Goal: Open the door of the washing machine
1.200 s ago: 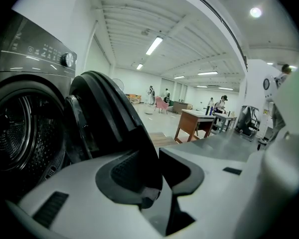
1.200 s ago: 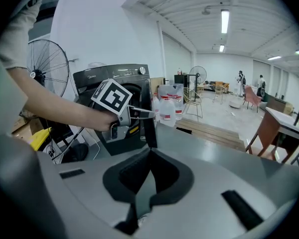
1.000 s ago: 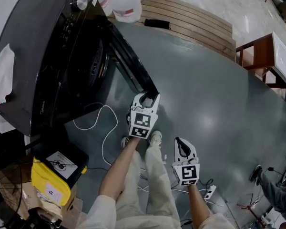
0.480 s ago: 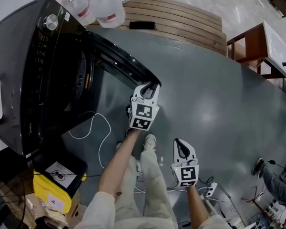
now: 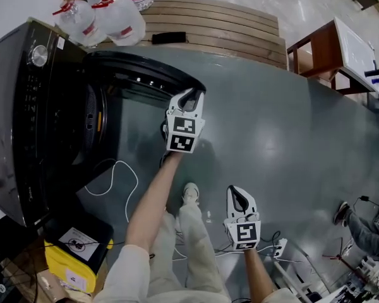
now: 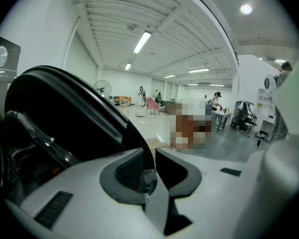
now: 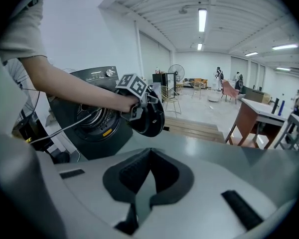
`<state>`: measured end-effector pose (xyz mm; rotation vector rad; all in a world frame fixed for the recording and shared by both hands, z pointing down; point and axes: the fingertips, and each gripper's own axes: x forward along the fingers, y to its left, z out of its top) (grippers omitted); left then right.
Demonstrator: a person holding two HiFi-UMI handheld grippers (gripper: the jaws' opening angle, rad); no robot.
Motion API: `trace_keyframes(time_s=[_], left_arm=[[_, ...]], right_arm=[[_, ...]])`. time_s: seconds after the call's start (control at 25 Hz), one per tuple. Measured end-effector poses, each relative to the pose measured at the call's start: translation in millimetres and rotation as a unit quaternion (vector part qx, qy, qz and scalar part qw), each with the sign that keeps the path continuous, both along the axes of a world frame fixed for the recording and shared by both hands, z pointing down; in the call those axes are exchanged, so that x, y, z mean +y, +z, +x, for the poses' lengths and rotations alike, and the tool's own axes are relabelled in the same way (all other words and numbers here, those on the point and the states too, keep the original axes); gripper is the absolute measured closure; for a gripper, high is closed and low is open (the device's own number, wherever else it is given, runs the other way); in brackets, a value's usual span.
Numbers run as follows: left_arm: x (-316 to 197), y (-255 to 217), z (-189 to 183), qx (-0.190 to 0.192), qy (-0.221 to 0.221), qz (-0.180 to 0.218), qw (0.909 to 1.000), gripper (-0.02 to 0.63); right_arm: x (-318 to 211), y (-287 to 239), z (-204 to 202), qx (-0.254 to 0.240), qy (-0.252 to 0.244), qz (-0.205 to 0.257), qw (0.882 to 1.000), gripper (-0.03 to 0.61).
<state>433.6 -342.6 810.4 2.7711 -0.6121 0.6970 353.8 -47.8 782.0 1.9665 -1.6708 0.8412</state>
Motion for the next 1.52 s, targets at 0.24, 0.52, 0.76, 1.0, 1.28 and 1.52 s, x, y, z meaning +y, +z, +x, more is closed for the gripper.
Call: trace_keyframes(time_s=[0.24, 0.52, 0.76, 1.0, 1.28, 1.52], left_arm=[[-26, -1, 25, -0.011, 0.010, 0.010, 0.9999, 0.540], [-39, -7, 28, -0.008, 0.009, 0.007, 0.9999, 0.540], [-30, -13, 5, -0.010, 0.017, 0.019, 0.9996, 0.540], [-14, -24, -39, -0.002, 0.018, 0.022, 0.9996, 0.600], [13, -44, -118, 0.011, -0.008, 0.006, 0.9999, 0.606], [30, -66, -207, 0.012, -0.051, -0.006, 0.9986, 0.606]], right_arm=[[6, -4, 17, 0.006, 0.014, -0.006, 1.000, 0.579], [5, -6, 15, 0.003, 0.023, -0.006, 1.000, 0.580], [-4, -10, 2, 0.000, 0.011, -0.001, 1.000, 0.580], [-19, -14, -15, 0.001, -0.013, 0.006, 1.000, 0.580], [-47, -24, -46, 0.003, -0.056, 0.018, 0.998, 0.580], [-78, -41, -84, 0.005, -0.099, 0.032, 0.995, 0.580]])
